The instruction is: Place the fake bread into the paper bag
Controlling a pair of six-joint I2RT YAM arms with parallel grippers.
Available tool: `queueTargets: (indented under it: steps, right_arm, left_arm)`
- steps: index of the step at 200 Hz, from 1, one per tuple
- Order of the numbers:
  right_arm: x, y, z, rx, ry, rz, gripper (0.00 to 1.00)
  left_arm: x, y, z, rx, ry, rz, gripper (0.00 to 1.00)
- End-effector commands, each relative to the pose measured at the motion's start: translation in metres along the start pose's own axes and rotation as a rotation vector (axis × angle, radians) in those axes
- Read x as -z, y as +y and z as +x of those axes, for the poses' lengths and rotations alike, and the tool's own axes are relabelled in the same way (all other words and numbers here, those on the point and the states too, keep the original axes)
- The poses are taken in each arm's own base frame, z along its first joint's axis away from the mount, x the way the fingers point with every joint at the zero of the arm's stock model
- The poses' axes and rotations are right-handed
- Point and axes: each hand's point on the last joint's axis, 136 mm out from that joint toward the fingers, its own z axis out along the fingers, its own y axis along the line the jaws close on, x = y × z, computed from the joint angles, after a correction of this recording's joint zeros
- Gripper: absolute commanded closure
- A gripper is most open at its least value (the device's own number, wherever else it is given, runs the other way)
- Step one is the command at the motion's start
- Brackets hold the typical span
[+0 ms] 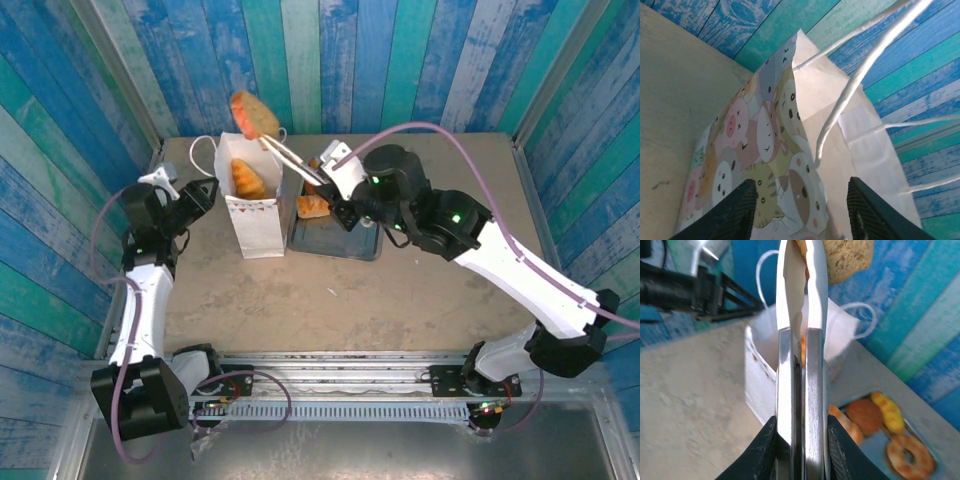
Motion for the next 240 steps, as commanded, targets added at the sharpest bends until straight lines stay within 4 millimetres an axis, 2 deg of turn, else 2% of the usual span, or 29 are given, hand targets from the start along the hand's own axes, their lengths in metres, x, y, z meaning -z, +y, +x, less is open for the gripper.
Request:
queueTargets:
  steps: [1,34,85,134,184,240]
  right_arm:
    - [-0.021,0.021,-0.015,-0.098,-0.049,-0.111,0.96]
    - [-0.043,0.037,-0.008,-0.157,-0.01,-0.184,0.96]
    - [-0.075,0.047,0.021,-0.25,0.064,-0.233,0.96]
    - [-0.092,0.026,0.049,-0.338,0.18,-0.186,0.96]
    - [-0.1,0.006,0.07,-0.254,0.297,-0.059,0.95]
    - [-0.109,0.003,0.081,-0.202,0.367,-0.023,0.86]
  left_arm:
    - [0.0,-0.015,-0.017,-0.056,-0.028,0.042,0.53]
    - [-0.005,-0.015,-0.018,-0.045,-0.021,0.056,0.58]
    - [-0.016,-0.009,-0.016,-0.013,0.004,0.065,0.63]
    - [-0.022,-0.003,-0.015,-0.005,0.012,0.058,0.68]
    - [-0.025,0.001,-0.014,0.006,0.018,0.053,0.75]
    - [-0.026,0.003,-0.012,0.01,0.019,0.048,0.76]
